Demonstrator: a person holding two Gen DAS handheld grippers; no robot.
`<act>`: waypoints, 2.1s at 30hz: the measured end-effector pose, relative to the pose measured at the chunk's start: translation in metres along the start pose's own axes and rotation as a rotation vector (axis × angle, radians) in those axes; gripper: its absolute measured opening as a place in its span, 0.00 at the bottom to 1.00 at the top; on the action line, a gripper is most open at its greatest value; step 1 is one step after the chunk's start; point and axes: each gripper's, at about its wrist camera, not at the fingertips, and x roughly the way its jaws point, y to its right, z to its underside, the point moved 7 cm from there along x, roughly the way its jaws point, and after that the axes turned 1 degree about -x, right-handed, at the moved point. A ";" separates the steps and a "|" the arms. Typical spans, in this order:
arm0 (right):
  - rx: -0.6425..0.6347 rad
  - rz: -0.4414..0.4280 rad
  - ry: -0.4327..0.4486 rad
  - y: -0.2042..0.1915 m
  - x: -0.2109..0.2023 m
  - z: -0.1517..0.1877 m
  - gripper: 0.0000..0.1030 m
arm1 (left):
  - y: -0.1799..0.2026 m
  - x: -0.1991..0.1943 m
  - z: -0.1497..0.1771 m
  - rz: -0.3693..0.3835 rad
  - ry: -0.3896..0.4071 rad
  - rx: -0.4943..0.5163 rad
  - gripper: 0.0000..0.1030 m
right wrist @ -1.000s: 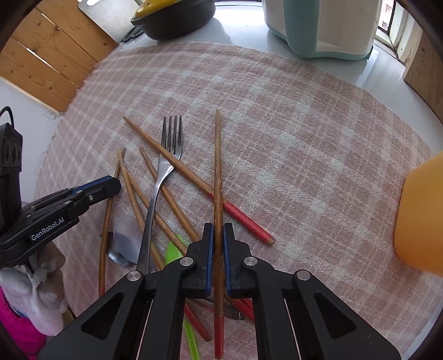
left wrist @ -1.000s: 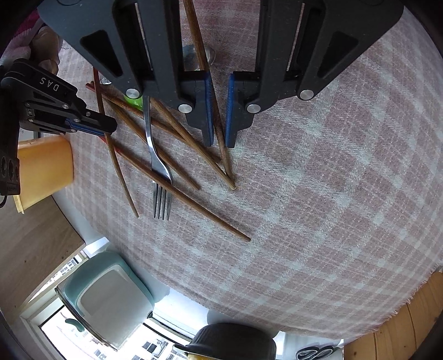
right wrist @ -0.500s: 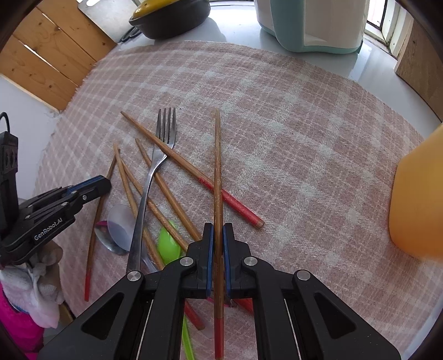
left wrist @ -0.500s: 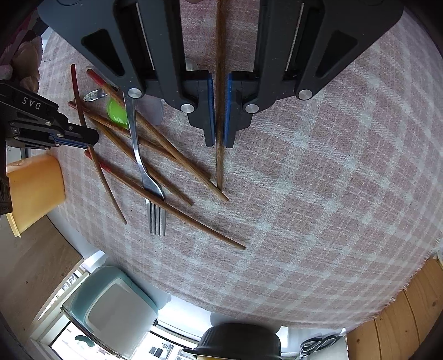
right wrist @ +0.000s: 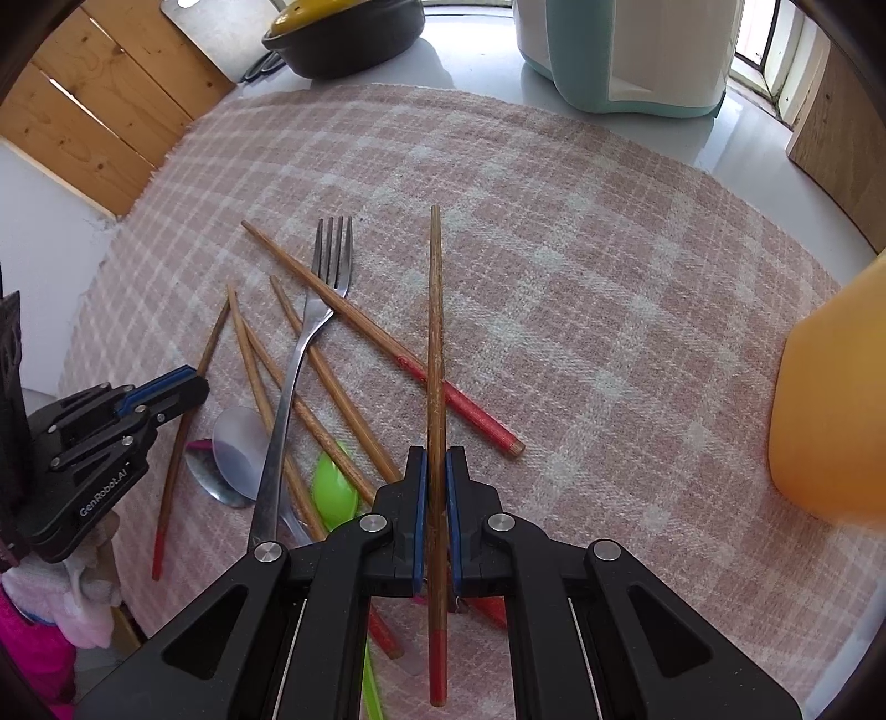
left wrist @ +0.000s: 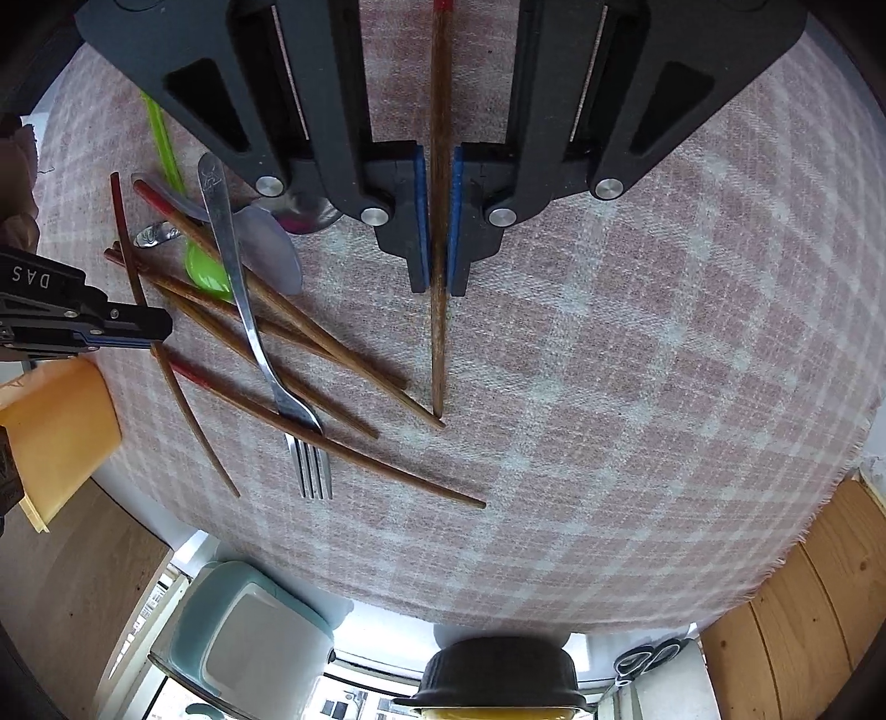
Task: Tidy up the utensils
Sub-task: 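Lift the chopstick with the right gripper and carry it over the yellow container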
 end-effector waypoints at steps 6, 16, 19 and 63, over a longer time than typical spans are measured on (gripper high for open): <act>-0.015 0.008 0.040 -0.004 -0.011 0.001 0.05 | -0.008 -0.016 0.005 0.004 0.036 -0.045 0.04; -0.074 0.030 0.115 -0.009 -0.039 0.011 0.05 | 0.017 -0.071 0.001 -0.015 0.186 0.001 0.04; -0.083 0.032 0.130 -0.008 -0.046 0.016 0.05 | 0.024 -0.084 0.003 -0.016 0.222 0.011 0.04; 0.076 0.094 0.466 0.098 -0.191 0.030 0.05 | 0.196 -0.173 -0.066 0.232 0.403 0.192 0.03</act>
